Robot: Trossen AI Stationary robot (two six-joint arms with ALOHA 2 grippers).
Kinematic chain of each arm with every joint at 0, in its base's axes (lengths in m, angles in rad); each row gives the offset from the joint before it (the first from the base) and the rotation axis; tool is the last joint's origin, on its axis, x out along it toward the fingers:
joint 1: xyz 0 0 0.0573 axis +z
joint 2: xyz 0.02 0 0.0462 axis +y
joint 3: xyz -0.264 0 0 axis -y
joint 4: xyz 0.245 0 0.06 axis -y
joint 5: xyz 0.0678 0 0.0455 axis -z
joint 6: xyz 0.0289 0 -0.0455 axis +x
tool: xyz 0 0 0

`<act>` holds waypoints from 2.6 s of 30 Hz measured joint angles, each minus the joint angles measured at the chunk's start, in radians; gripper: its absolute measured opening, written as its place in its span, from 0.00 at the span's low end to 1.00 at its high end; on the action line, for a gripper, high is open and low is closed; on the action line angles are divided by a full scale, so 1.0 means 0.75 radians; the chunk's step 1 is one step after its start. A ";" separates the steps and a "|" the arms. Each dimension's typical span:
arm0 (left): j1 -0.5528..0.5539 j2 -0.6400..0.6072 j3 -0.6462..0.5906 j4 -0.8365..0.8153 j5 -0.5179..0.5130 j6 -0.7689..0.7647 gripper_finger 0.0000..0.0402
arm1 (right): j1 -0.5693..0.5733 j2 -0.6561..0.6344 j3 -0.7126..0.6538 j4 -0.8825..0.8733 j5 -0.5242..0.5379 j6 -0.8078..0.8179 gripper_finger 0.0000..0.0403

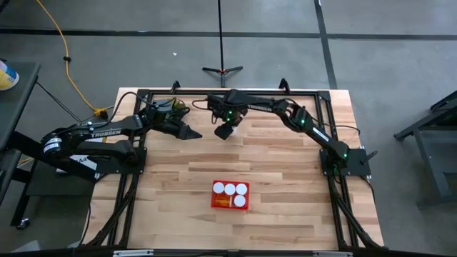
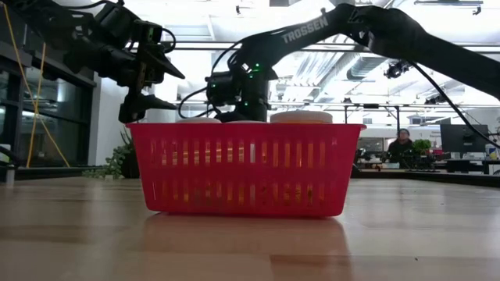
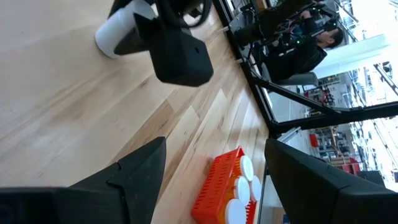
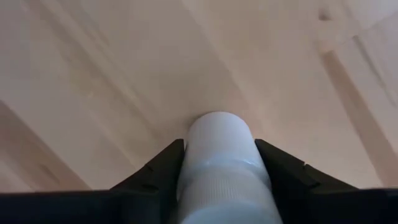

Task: Pick and place pill bottles into a basket
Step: Put the white pill bottle into the red bin

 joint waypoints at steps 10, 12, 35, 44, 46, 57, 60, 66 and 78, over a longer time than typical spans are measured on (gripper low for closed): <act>-0.001 0.000 0.000 0.001 0.000 0.000 0.77 | 0.048 -0.053 0.002 -0.087 0.022 0.021 0.40; 0.000 0.000 0.001 0.001 0.000 0.001 0.77 | 0.060 -0.070 0.002 -0.094 0.025 0.023 0.40; 0.380 -0.147 0.001 0.127 0.370 0.056 0.77 | 0.252 -0.349 0.002 -0.242 0.185 0.151 0.41; 0.419 -0.158 0.001 0.095 0.401 0.055 0.77 | 0.424 -0.363 0.002 -0.244 0.153 0.289 0.40; 0.419 -0.158 0.001 0.094 0.402 0.055 0.77 | 0.464 -0.363 0.002 -0.234 0.152 0.324 0.41; 0.419 -0.158 0.001 0.094 0.398 0.055 0.77 | 0.661 -0.363 0.002 -0.102 0.113 0.572 0.40; 0.419 -0.158 0.001 0.093 0.396 0.055 0.77 | 0.711 -0.363 0.002 -0.049 0.114 0.640 0.41; 0.419 -0.158 0.001 0.090 0.395 0.054 0.77 | 0.796 -0.363 0.001 0.077 0.120 0.765 0.40; 0.419 -0.157 0.001 0.090 0.401 0.019 0.77 | 0.894 -0.330 0.001 0.152 0.233 0.922 0.40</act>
